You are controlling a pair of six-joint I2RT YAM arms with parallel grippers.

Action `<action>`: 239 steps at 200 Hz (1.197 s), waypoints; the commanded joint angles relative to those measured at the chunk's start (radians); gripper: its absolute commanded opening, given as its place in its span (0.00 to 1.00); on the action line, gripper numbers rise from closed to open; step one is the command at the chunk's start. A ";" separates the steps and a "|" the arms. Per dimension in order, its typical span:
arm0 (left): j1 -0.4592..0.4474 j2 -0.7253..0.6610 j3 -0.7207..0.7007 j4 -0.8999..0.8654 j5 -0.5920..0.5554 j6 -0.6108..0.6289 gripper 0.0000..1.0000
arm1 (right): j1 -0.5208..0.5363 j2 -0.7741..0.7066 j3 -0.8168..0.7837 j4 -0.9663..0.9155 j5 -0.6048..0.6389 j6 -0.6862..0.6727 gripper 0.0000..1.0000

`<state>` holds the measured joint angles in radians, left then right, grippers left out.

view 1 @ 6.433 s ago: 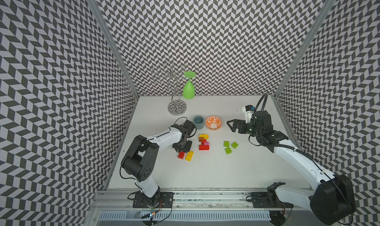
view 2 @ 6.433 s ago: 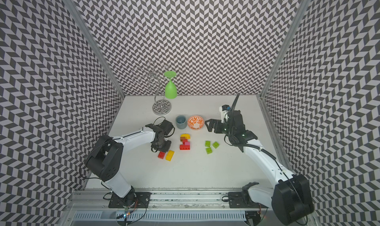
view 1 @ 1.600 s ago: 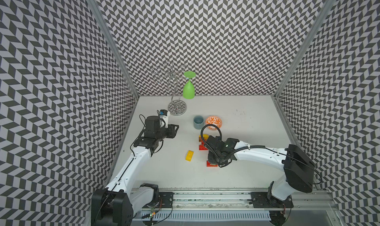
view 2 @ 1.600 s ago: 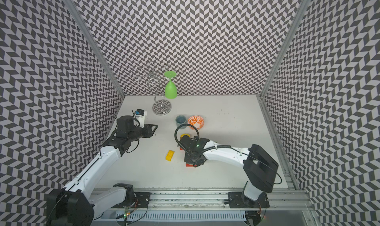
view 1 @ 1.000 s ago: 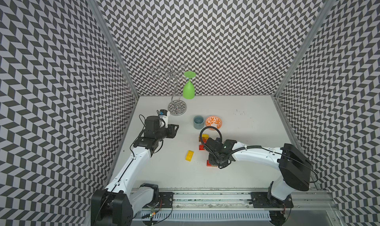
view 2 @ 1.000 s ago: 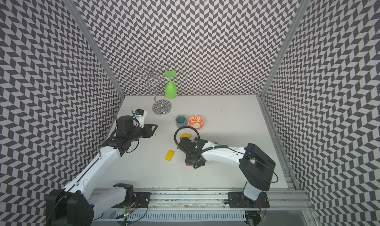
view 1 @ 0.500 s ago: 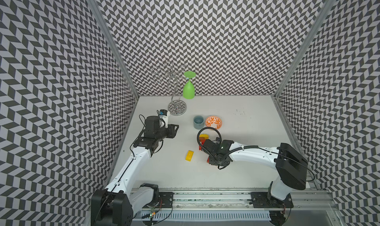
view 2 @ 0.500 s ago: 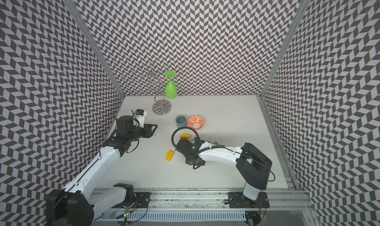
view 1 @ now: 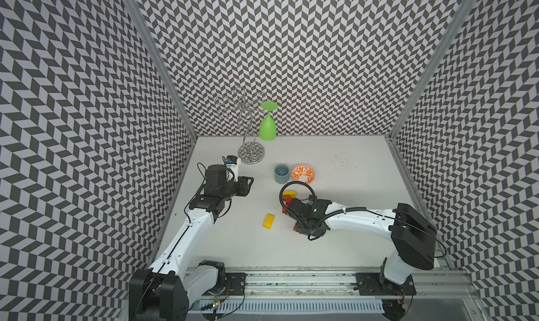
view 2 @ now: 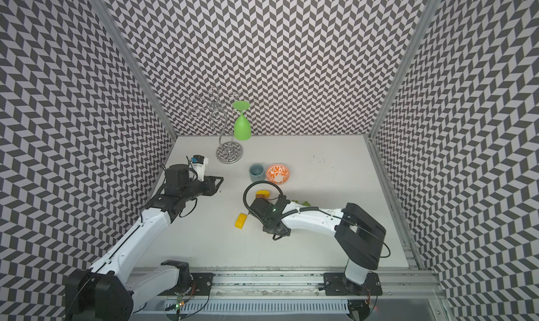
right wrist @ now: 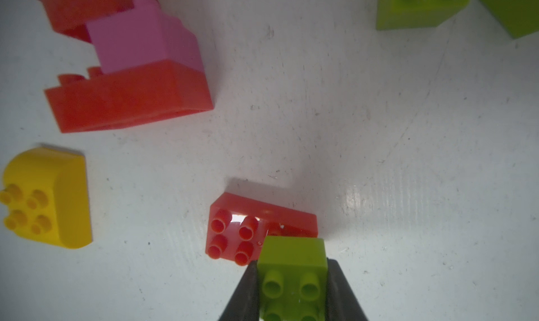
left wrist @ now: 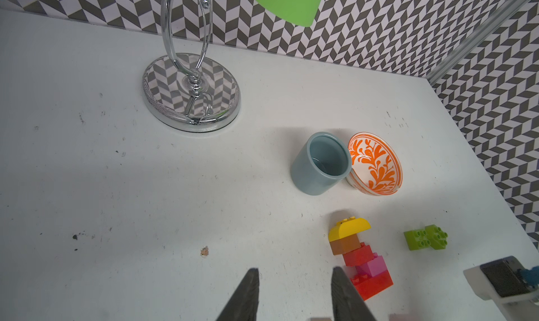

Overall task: Assemble the letter s with lego
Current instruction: Assemble the lego brick with the lego brick.

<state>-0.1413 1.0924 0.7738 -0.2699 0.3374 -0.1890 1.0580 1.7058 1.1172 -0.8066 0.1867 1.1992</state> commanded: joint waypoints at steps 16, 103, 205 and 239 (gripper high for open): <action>0.006 -0.021 -0.006 0.005 -0.003 0.003 0.43 | 0.006 -0.006 -0.033 0.032 -0.012 0.079 0.00; 0.006 -0.023 -0.005 0.004 -0.004 0.005 0.43 | 0.007 0.008 -0.075 0.024 -0.021 0.177 0.00; 0.006 -0.026 -0.002 -0.002 -0.011 0.010 0.43 | 0.011 0.118 -0.045 0.006 -0.049 0.151 0.00; 0.006 -0.027 -0.002 -0.005 -0.014 0.012 0.43 | 0.010 0.158 -0.054 0.022 -0.069 0.111 0.00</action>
<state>-0.1413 1.0878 0.7738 -0.2707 0.3340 -0.1867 1.0618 1.7512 1.1316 -0.7986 0.1837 1.3342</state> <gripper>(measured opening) 0.428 0.312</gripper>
